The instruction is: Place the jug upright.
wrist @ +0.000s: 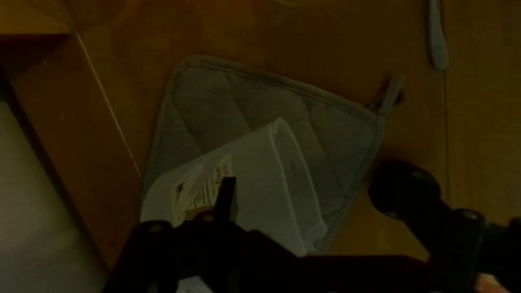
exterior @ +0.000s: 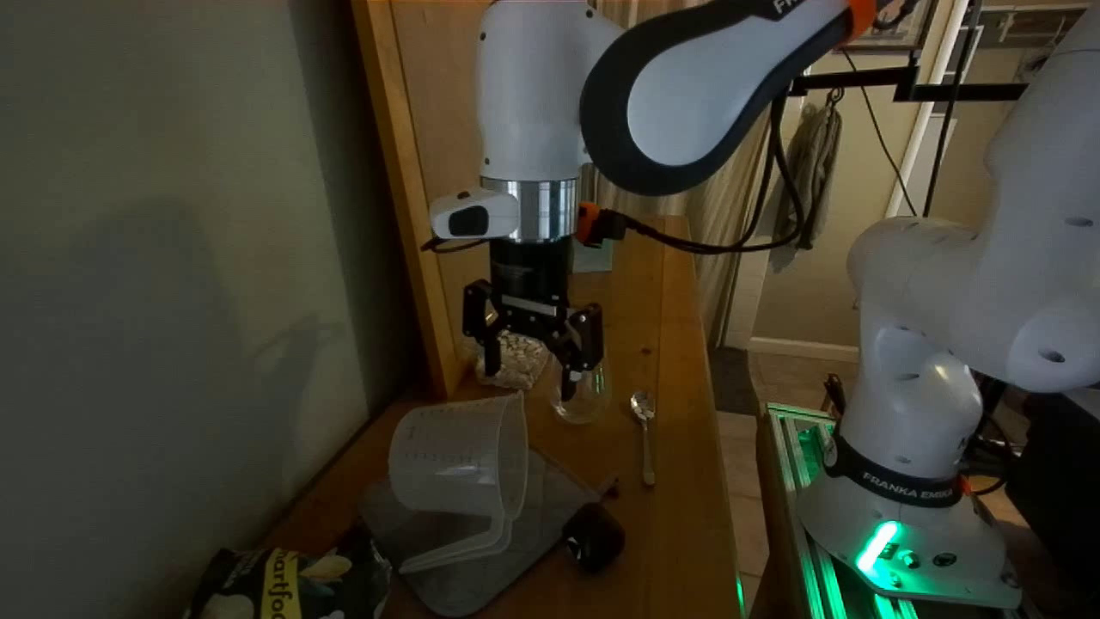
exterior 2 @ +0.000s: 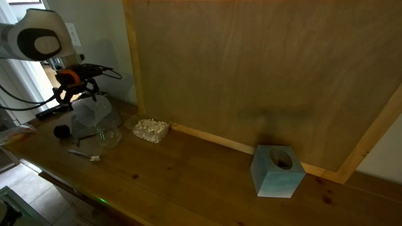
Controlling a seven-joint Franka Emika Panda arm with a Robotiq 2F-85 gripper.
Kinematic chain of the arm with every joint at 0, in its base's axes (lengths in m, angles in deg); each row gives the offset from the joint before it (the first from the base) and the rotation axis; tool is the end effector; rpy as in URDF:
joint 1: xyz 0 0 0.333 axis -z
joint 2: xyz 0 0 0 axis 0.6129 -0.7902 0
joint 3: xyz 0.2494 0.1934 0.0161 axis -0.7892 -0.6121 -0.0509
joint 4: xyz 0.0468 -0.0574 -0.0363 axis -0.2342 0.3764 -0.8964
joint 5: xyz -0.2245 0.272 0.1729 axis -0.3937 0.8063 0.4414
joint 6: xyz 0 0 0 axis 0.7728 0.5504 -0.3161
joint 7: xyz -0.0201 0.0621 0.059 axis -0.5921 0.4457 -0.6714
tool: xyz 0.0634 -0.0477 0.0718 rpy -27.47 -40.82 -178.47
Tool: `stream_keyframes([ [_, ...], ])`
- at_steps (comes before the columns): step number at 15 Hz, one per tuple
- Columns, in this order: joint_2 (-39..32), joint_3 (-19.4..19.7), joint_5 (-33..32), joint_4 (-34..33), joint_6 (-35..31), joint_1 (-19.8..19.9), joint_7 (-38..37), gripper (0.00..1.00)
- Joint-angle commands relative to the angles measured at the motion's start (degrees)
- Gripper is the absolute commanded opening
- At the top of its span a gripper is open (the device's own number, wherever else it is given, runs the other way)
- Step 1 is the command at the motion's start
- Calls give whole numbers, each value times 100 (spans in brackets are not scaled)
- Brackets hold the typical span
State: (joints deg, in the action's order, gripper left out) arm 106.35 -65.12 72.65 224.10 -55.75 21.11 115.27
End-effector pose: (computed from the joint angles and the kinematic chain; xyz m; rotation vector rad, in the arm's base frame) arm 0.4016 0.1304 0.3910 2.4089 2.0002 0.0478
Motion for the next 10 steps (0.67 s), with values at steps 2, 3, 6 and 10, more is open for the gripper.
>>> stream_keyframes([
  [2, 118, 64, 389, 342, -735, -109, 941, 100],
  [3, 130, 71, 478, 387, -877, -121, 1069, 100],
  [6, 123, 104, 801, 490, -1233, -188, 1428, 100],
  [10, 57, 155, 1176, 537, -1423, -224, 1758, 75],
])
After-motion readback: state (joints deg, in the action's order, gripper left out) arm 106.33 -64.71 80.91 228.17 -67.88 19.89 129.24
